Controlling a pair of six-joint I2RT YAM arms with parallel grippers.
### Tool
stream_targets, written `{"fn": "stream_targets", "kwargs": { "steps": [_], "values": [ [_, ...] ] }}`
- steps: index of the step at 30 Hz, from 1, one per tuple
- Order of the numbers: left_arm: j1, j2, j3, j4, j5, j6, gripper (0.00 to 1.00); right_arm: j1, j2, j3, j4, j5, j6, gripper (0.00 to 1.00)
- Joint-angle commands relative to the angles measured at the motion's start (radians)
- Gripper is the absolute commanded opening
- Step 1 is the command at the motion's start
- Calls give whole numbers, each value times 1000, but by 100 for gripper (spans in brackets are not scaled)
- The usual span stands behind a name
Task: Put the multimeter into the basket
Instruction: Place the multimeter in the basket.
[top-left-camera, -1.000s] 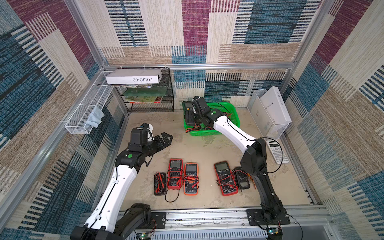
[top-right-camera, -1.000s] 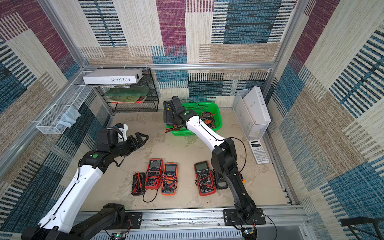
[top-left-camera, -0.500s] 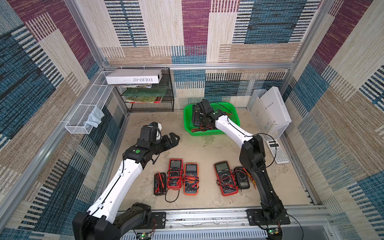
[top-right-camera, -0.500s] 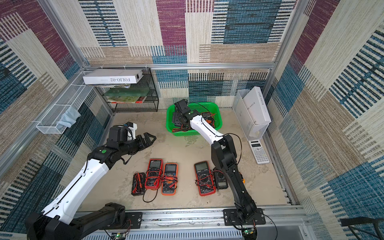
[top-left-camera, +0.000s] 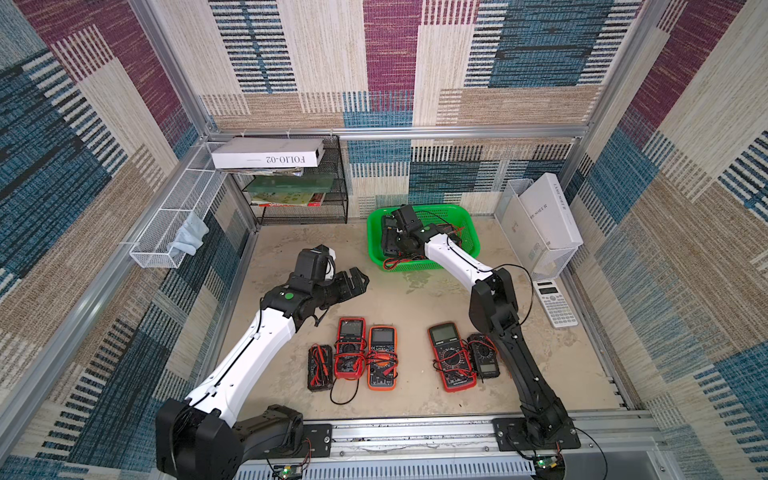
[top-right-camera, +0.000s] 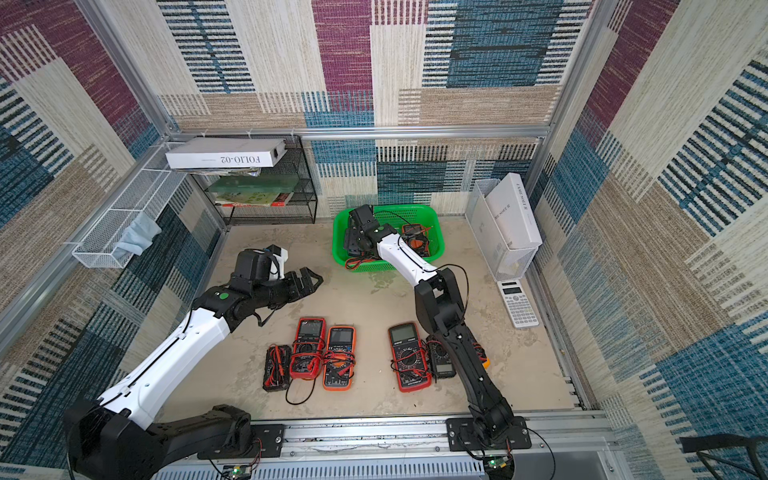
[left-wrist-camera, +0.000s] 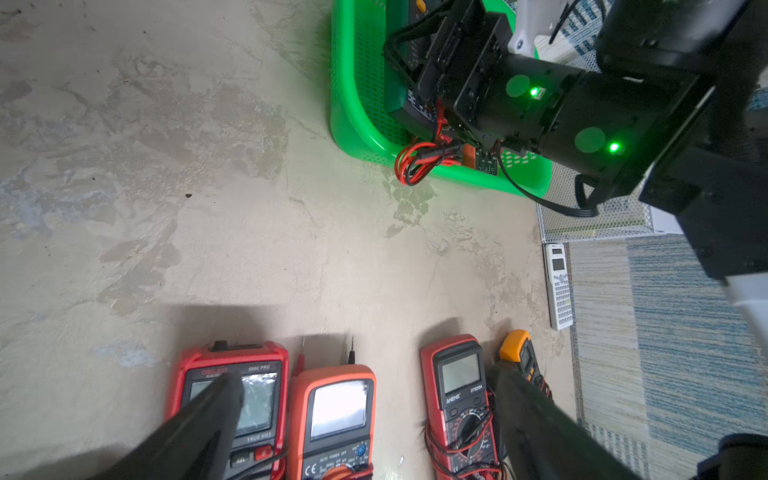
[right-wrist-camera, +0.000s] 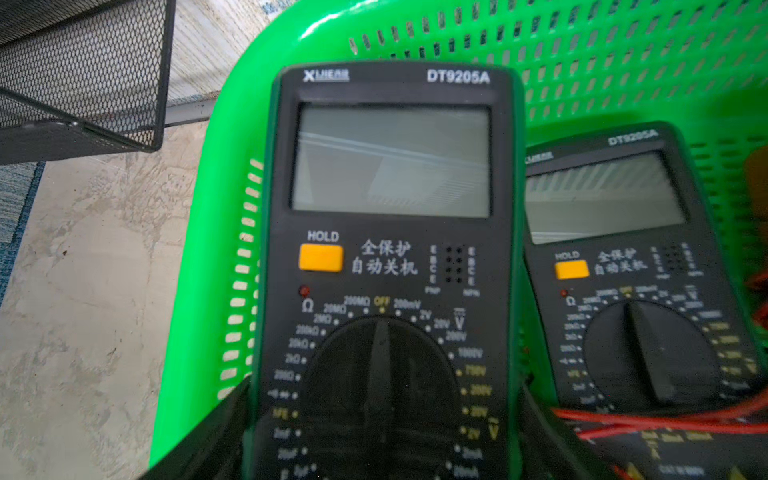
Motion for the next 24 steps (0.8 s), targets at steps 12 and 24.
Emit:
{"fn": "stream_targets", "kwargs": {
  "steps": [12, 24],
  "values": [
    [-28, 27, 8, 35, -2, 10, 100, -17, 101, 58, 80, -5, -8, 67],
    [-39, 17, 1, 34, -8, 20, 100, -12, 30, 66, 65, -4, -27, 100]
  ]
}}
